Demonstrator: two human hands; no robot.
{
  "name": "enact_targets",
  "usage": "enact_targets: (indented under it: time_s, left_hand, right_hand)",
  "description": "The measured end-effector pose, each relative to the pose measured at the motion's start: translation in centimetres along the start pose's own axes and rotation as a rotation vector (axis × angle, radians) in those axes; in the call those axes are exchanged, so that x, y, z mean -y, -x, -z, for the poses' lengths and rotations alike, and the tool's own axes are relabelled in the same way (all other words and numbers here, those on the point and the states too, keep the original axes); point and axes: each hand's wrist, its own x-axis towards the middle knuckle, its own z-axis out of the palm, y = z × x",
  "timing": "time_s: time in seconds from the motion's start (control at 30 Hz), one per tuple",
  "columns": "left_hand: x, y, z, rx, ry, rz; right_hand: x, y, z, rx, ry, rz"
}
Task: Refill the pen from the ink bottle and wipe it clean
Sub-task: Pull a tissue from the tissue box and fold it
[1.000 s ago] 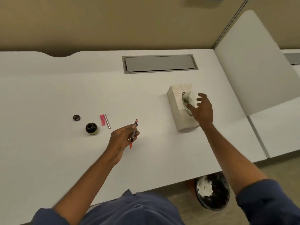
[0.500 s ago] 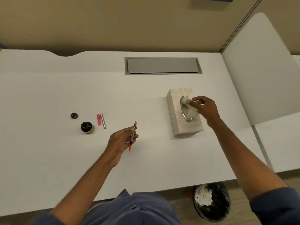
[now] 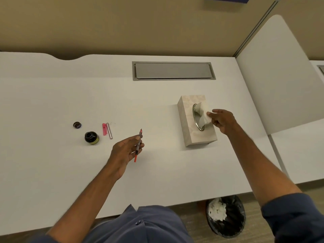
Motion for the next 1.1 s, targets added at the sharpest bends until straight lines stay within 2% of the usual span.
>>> enact_targets:
  time_s: [0.17, 0.4, 0.57, 0.73, 0.97, 1.1]
  left_hand:
    - [0.2, -0.1, 0.6, 0.0, -0.014, 0.008]
    - [0.0, -0.4, 1.3, 0.008, -0.021, 0.012]
    - [-0.1, -0.5, 1.5, 0.003, -0.023, 0.011]
    - [-0.3, -0.5, 1.7, 0.008, -0.017, 0.006]
    - [-0.3, -0.5, 1.7, 0.021, -0.018, 0.001]
    - [-0.1, -0.4, 1.8, 0.022, -0.026, 0.003]
  right_hand:
    - [0.8, 0.1, 0.4, 0.053, 0.076, 0.087]
    - [2.2, 0.3, 0.3, 0.033, 0.123, 0.243]
    - [3.1, 0.3, 0.0, 0.029, 0.09, 0.241]
    - [3.6, 0.6, 0.0, -0.072, 0.103, 0.299]
    - [2.0, 2.4, 0.9, 0.156, -0.048, 0.139]
    - [-0.7, 2.8, 0.9, 0.133, -0.142, 0.169]
